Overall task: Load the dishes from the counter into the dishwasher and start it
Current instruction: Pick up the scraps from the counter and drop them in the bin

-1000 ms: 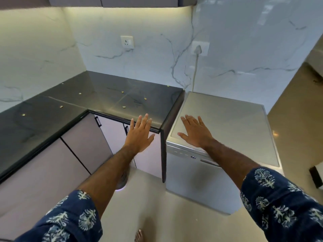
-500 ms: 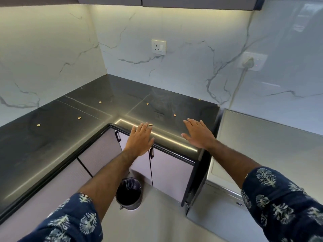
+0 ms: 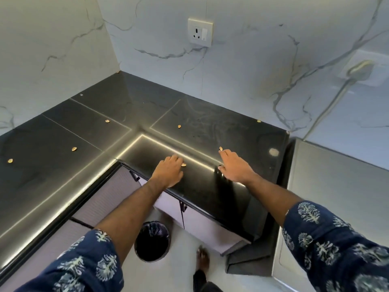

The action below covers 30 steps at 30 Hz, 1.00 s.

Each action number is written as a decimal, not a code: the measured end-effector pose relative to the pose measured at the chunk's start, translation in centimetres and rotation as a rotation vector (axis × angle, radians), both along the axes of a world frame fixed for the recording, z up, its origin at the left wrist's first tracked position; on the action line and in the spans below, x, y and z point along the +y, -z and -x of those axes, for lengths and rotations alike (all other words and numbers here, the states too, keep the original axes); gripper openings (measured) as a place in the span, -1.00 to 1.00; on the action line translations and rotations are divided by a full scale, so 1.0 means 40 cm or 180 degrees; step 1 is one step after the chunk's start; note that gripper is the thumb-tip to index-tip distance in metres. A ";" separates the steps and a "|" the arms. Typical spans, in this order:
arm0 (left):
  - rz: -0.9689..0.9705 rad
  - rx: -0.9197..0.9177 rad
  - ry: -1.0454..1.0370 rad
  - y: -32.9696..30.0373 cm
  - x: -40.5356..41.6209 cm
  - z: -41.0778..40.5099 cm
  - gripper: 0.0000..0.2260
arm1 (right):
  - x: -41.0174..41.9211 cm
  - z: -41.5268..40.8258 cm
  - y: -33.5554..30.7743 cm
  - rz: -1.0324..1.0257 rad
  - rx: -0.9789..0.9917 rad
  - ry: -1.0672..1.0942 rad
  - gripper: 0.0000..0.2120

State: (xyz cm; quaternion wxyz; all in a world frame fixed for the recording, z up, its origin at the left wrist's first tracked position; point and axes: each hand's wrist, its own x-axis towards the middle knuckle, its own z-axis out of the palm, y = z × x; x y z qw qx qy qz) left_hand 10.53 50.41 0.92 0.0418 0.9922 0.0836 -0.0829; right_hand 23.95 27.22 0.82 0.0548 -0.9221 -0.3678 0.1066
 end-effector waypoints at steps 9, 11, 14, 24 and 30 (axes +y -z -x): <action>0.0829 0.0208 -0.0122 0.084 0.061 -0.171 -0.60 | 0.132 -0.249 0.062 0.0002 0.0262 0.0230 -0.54; 0.1075 0.0215 -0.0017 0.095 0.077 -0.183 -0.68 | 0.142 -0.266 0.083 0.0074 0.0186 0.0101 -0.60; 0.1306 0.0229 0.0103 0.106 0.101 -0.202 -0.84 | 0.141 -0.269 0.109 -0.0115 0.0095 0.0109 -0.71; 0.1037 -0.0562 0.0760 0.129 0.129 -0.185 -0.91 | 0.146 -0.271 0.140 -0.0733 0.0012 0.0119 -0.83; 0.2796 -0.1077 -0.0564 0.128 0.134 -0.225 -0.82 | 0.151 -0.252 0.088 -0.3288 0.2524 0.2364 -0.78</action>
